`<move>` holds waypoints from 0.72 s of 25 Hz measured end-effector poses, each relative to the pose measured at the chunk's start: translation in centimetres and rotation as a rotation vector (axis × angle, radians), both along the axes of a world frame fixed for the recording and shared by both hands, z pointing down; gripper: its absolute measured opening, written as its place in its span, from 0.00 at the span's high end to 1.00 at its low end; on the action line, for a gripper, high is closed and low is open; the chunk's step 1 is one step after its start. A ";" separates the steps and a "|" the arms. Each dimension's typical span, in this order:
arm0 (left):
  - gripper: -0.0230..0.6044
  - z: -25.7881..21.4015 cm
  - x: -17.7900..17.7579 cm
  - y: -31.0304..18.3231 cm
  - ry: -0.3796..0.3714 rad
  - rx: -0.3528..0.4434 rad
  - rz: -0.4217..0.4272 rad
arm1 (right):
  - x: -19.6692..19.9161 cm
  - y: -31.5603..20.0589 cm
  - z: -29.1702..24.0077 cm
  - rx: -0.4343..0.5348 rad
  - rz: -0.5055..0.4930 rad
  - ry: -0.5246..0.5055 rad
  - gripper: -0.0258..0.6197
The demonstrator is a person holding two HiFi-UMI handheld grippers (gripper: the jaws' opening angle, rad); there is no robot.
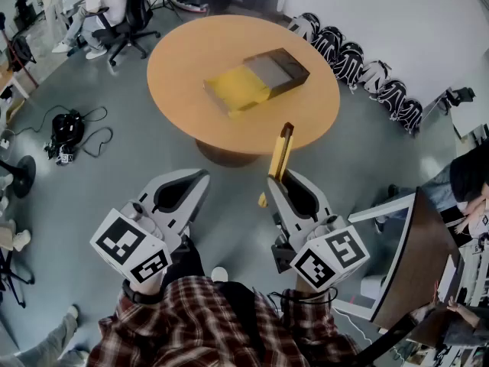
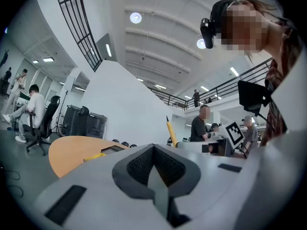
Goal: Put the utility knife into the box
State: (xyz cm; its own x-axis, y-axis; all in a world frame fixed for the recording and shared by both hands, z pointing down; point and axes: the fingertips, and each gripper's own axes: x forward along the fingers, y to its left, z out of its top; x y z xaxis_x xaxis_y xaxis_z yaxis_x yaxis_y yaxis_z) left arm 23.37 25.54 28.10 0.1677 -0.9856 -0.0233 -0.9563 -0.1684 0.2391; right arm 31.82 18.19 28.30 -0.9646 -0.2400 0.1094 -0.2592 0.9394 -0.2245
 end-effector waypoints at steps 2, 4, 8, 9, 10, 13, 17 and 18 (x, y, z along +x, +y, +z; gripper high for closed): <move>0.95 -0.2 -2.0 -0.7 0.001 -0.003 0.012 | -1.8 -0.7 0.0 -0.004 0.014 0.008 0.77; 0.95 -0.2 -5.1 -1.9 -0.002 -0.006 0.028 | -4.6 -2.0 0.0 -0.008 0.034 0.012 0.77; 0.95 -0.2 -12.5 -4.4 -0.019 -0.005 0.076 | -11.8 -4.9 0.2 -0.005 0.091 0.002 0.77; 0.95 -0.1 -14.1 -4.8 -0.025 -0.005 0.090 | -13.3 -5.5 0.2 -0.004 0.106 -0.001 0.77; 0.95 -0.1 -15.7 -5.2 -0.030 -0.006 0.104 | -14.9 -5.9 0.3 -0.005 0.120 -0.003 0.77; 0.95 0.0 -20.0 -6.5 -0.030 -0.017 0.147 | -19.2 -7.3 0.3 -0.013 0.164 0.007 0.77; 0.95 0.8 -23.2 -9.1 0.001 -0.039 0.172 | -22.5 -10.1 1.0 -0.033 0.191 0.044 0.77; 0.95 1.2 -23.6 -9.7 0.012 -0.046 0.175 | -22.8 -10.8 1.4 -0.040 0.197 0.054 0.77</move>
